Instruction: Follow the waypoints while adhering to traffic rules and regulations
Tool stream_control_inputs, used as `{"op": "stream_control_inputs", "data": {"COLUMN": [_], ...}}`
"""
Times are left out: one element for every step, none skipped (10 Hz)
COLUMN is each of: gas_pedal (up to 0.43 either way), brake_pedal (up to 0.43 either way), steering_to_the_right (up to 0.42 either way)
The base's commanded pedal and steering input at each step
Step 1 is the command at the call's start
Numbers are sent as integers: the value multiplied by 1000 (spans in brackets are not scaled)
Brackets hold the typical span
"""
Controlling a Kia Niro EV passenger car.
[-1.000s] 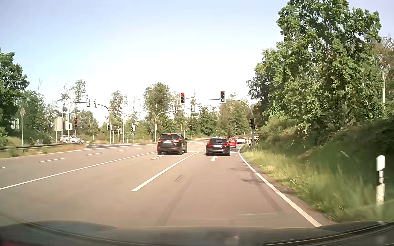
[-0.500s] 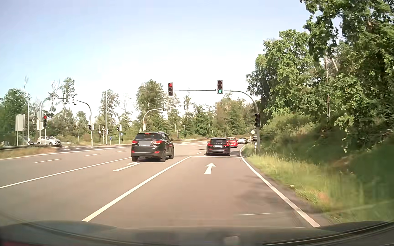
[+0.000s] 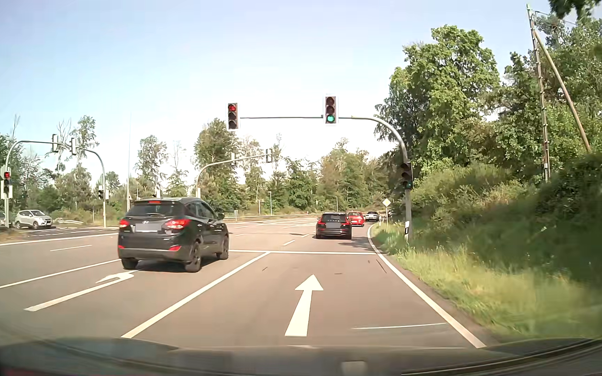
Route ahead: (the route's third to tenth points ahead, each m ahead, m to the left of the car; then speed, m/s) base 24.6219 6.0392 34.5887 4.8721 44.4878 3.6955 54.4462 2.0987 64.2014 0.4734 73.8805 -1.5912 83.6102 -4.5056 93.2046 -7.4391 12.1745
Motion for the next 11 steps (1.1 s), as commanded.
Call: {"op": "stream_control_inputs", "data": {"gas_pedal": [87, 98, 98, 110, 110, 110, 110, 118, 118, 118, 118], "brake_pedal": [24, 24, 24, 24, 24, 24, 24, 24, 24, 24, 24], "steering_to_the_right": [14, 15, 15, 17, 17, 17, 16, 14, 14, 14, 14]}}
